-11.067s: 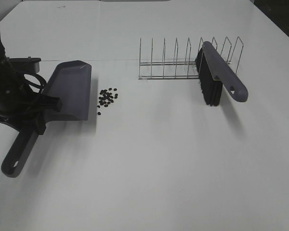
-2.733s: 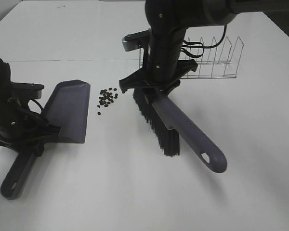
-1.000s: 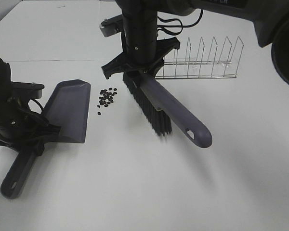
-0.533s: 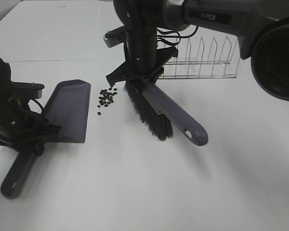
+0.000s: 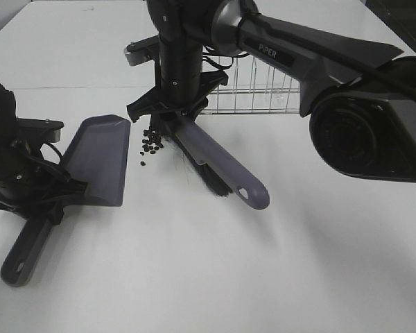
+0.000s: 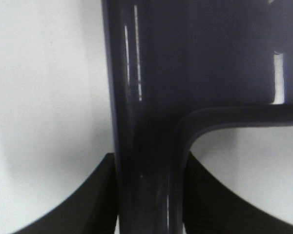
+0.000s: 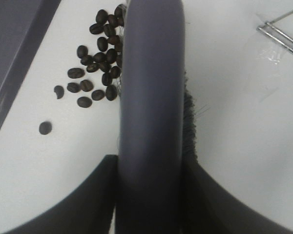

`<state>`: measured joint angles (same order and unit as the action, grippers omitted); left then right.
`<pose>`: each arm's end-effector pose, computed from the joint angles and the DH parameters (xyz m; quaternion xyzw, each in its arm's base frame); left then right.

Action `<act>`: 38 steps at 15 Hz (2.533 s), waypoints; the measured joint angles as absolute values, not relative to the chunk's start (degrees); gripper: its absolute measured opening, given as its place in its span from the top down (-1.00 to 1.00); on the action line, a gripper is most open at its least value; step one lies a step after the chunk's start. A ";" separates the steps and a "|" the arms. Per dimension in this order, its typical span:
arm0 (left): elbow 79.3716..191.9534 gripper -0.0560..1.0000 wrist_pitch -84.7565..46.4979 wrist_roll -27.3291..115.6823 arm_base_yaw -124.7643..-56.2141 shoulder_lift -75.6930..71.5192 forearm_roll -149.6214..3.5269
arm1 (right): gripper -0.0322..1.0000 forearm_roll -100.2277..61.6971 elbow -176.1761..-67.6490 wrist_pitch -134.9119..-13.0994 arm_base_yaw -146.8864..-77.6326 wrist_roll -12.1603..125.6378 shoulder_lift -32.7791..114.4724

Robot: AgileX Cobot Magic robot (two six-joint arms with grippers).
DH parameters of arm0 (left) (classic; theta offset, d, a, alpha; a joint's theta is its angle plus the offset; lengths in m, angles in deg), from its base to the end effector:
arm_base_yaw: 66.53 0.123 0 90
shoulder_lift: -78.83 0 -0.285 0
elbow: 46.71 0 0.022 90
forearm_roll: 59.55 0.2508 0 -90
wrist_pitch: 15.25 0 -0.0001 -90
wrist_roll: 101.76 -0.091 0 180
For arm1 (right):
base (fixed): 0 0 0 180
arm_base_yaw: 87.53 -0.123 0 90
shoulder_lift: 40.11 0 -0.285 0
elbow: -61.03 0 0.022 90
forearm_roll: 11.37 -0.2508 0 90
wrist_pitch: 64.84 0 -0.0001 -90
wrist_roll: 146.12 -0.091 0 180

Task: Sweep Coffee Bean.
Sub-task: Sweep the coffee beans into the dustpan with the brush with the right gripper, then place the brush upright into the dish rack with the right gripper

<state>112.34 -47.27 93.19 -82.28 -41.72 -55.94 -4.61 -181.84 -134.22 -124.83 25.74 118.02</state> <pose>0.3169 -0.0862 0.0955 0.0327 0.9977 0.0026 0.0593 0.4359 0.3194 0.1409 -0.2618 0.9541 -0.0015 0.1452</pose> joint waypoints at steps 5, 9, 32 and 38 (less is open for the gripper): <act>112.34 0.23 -47.27 93.19 -82.28 -41.72 -55.94 | 0.34 -8.10 -182.01 -131.76 -128.44 28.55 118.77; 112.34 0.23 -47.27 93.19 -82.28 -41.72 -55.94 | 0.34 -12.46 -182.93 -130.44 -131.02 28.49 118.77; 112.34 0.23 -47.22 93.19 -82.28 -41.72 -55.82 | 0.34 0.89 -185.85 -135.37 -118.64 27.57 116.54; 112.34 0.23 -47.16 93.19 -82.28 -41.72 -55.77 | 0.34 -1.75 -185.68 -135.43 -114.17 29.87 108.17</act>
